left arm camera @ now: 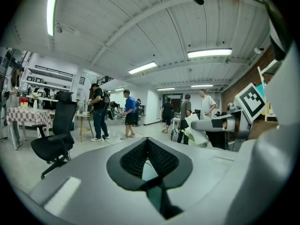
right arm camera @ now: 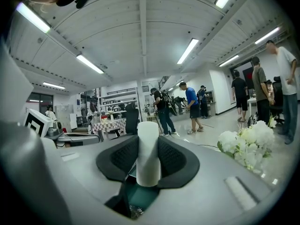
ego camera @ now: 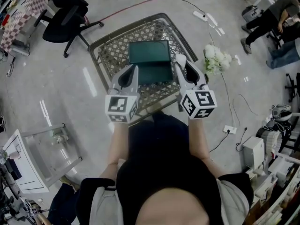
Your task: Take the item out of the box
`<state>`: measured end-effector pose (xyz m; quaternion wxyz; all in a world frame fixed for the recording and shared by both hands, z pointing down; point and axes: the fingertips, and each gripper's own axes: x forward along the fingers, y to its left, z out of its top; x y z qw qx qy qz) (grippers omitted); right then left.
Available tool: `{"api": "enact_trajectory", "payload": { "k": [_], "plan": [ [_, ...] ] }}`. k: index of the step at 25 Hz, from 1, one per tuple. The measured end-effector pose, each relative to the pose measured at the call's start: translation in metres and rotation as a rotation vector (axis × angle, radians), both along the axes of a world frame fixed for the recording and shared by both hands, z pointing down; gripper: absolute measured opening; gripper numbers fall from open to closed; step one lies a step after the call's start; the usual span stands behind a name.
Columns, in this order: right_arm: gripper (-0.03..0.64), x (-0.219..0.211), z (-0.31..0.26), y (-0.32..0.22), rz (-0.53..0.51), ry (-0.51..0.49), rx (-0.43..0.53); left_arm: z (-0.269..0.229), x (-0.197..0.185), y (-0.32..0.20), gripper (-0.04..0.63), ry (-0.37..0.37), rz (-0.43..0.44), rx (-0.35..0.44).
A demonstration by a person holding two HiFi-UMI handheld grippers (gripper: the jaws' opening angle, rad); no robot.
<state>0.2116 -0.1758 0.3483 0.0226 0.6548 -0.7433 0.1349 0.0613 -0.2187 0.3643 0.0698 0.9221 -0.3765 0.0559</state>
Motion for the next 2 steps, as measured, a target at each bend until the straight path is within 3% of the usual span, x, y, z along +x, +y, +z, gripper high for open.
{"api": "enact_trajectory", "payload": {
  "k": [2],
  "plan": [
    [0.127, -0.0024, 0.0012, 0.0007, -0.002, 0.001, -0.003, 0.0012, -0.002, 0.0006, 0.008, 0.004, -0.001, -0.005]
  ]
}}
